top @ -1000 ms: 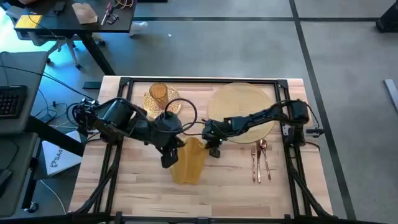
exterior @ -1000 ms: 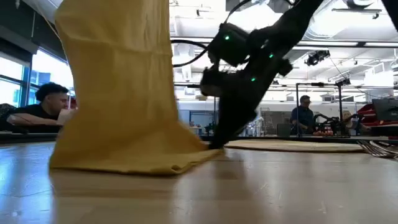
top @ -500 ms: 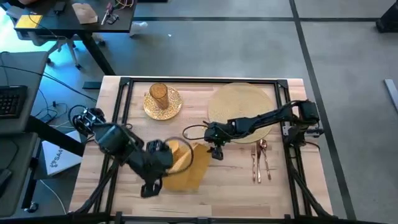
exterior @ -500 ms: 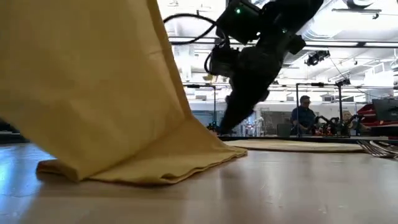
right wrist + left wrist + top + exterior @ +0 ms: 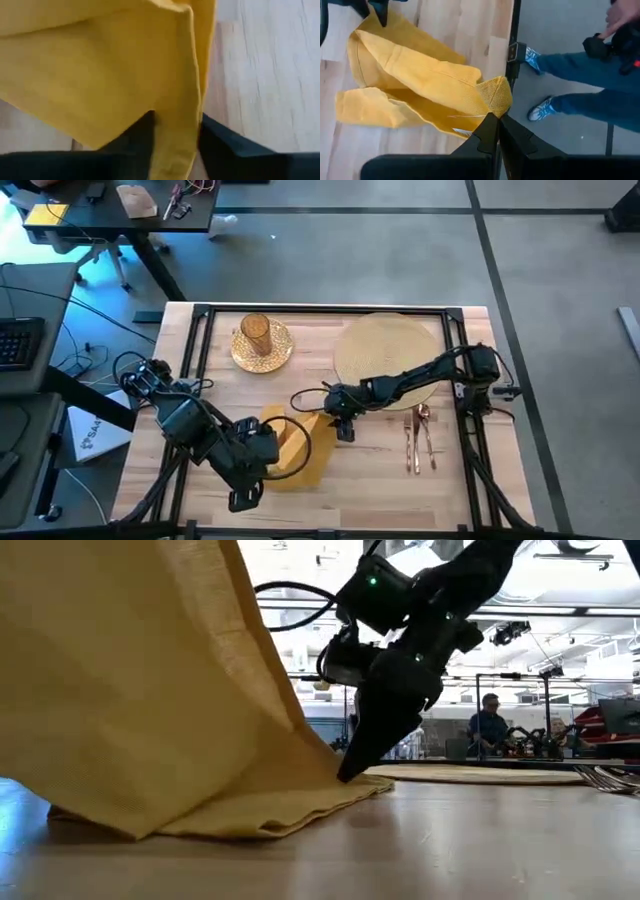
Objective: Set table place
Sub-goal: Fold the yellow table napkin
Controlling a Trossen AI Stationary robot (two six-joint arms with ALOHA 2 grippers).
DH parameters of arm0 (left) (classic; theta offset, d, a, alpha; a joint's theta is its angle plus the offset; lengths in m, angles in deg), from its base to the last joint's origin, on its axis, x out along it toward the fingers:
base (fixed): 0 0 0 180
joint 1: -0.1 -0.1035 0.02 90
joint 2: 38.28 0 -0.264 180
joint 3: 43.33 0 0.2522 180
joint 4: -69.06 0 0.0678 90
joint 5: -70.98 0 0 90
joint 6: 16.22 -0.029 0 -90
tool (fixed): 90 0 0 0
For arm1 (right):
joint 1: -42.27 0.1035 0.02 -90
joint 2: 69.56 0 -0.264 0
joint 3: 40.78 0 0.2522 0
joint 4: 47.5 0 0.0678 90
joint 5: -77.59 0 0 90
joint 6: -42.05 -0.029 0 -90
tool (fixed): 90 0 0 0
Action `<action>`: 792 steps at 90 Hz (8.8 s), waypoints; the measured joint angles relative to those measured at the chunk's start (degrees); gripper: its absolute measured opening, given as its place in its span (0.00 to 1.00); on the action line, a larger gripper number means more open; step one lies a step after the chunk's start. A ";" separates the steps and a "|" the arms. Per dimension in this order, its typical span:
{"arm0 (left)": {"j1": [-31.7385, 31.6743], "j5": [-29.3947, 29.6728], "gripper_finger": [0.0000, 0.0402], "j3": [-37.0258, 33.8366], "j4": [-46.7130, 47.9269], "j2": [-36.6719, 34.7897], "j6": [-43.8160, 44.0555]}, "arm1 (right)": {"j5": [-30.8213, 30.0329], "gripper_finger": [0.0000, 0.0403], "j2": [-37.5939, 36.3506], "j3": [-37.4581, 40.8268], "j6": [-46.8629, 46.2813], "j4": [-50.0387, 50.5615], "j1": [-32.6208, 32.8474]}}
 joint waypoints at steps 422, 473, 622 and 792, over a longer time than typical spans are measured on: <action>-10.57 -8.54 0.00 -0.94 -1.55 5.57 -27.18 | 6.71 0.40 -6.00 -11.96 18.51 39.88 -10.97; -9.68 -4.21 0.00 -0.94 -1.68 5.51 -19.23 | -3.82 0.38 4.78 -12.28 21.58 28.95 -5.97; -33.14 42.48 0.00 -0.79 -30.67 -13.53 -62.37 | -50.40 0.00 -54.76 -24.22 2.00 40.34 -9.37; 8.30 4.49 0.00 -52.08 -31.96 -12.22 -3.34 | 13.86 0.00 -34.86 15.13 -45.66 8.56 33.60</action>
